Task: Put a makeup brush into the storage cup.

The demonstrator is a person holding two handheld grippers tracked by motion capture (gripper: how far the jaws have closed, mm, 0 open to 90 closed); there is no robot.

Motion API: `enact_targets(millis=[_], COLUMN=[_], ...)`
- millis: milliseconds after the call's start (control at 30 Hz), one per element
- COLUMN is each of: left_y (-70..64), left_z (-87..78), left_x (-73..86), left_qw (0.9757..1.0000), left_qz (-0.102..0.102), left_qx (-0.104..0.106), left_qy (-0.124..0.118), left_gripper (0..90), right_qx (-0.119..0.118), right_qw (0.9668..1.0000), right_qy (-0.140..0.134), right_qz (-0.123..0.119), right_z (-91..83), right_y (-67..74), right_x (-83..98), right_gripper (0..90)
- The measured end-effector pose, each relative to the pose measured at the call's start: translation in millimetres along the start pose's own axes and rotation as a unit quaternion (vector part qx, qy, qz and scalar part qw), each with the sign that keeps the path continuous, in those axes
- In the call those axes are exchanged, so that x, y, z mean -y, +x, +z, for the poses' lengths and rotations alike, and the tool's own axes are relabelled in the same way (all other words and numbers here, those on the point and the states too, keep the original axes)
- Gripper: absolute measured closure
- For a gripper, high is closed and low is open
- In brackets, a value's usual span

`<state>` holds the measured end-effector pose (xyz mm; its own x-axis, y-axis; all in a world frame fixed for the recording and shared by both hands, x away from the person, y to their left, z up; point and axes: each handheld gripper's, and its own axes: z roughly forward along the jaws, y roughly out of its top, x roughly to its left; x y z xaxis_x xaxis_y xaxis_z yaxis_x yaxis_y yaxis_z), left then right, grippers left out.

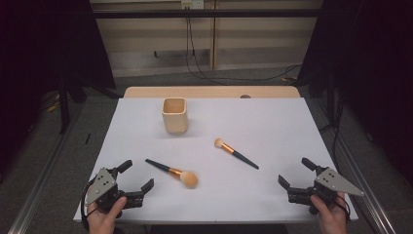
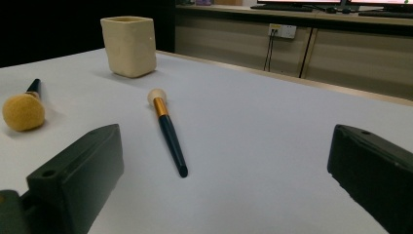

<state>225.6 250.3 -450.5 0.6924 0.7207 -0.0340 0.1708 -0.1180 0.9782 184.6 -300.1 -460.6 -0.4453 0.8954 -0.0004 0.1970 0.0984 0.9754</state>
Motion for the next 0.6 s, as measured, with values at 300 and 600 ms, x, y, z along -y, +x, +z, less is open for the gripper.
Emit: enact_targets(millis=[300, 600], left_y=[2.8, 4.2], left_z=[-2.6, -1.5], left_x=[1.6, -0.4], left_qw=[0.9999, 0.9999], left_qz=[-0.010, -0.014], left_qx=[-0.009, -0.010], left_qy=[0.002, -0.001], left_gripper=[3.7, 3.6], right_qx=[-0.002, -0.002], right_qw=[1.0000, 1.0000], right_qy=[0.001, -0.001], right_qz=[0.001, 0.005], right_z=[1.8, 2.8], right_y=[-1.6, -1.7], right_x=[0.0, 0.9], right_gripper=[0.0, 0.0])
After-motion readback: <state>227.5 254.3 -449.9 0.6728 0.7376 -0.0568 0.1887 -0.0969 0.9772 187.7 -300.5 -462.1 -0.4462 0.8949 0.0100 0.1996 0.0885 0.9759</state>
